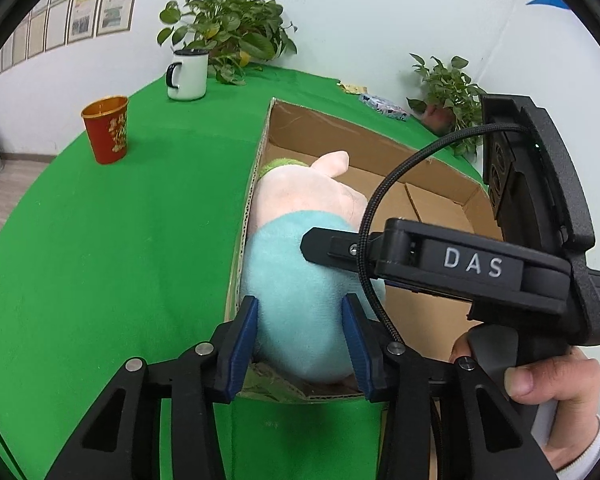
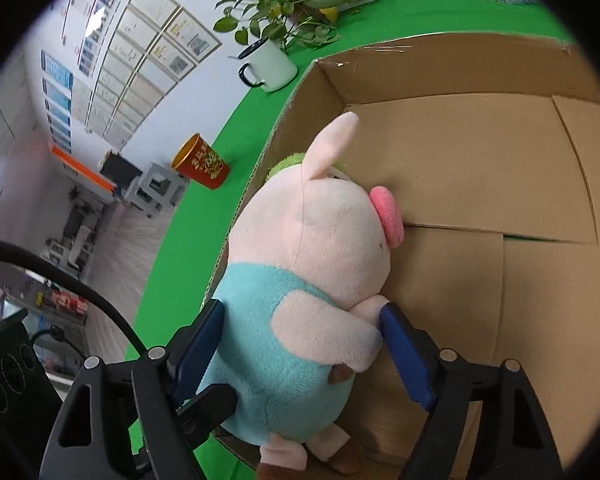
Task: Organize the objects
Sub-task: 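Lower the plush pig into the box corner and open both grippers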
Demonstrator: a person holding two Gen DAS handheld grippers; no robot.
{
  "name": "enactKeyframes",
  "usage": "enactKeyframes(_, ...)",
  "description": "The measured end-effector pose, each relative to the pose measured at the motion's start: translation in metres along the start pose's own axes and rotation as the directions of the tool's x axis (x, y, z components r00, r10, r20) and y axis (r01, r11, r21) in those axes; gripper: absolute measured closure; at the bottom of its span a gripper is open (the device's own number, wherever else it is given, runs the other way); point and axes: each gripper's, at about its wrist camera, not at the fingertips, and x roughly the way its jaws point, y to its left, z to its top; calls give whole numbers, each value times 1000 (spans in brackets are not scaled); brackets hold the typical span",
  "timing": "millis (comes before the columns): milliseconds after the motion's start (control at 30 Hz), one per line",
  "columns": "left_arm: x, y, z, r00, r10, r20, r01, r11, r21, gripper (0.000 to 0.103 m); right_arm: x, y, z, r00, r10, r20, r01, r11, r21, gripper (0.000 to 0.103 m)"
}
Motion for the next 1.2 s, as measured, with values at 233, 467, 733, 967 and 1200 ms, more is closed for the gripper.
enactKeyframes(233,-18,-1,-4,1000,-5,28,5,1000,-6,56,-57,1,-17,991,-56,124,48,996,72,20)
enactKeyframes(467,-85,-26,-18,976,-31,215,15,997,78,20,-122,8,-78,928,-189,321,202,979,-7,1)
enactKeyframes(733,-118,-61,-34,969,-27,244,-10,989,148,17,-156,-5,-139,896,-229,382,235,971,32,1)
enactKeyframes(967,-127,-75,-50,974,-24,226,-18,983,183,17,-159,2,-172,910,-223,350,240,971,-5,1)
enactKeyframes(1200,-76,-66,-45,997,-12,77,2,991,132,21,-150,2,-194,931,-197,306,214,977,-22,1)
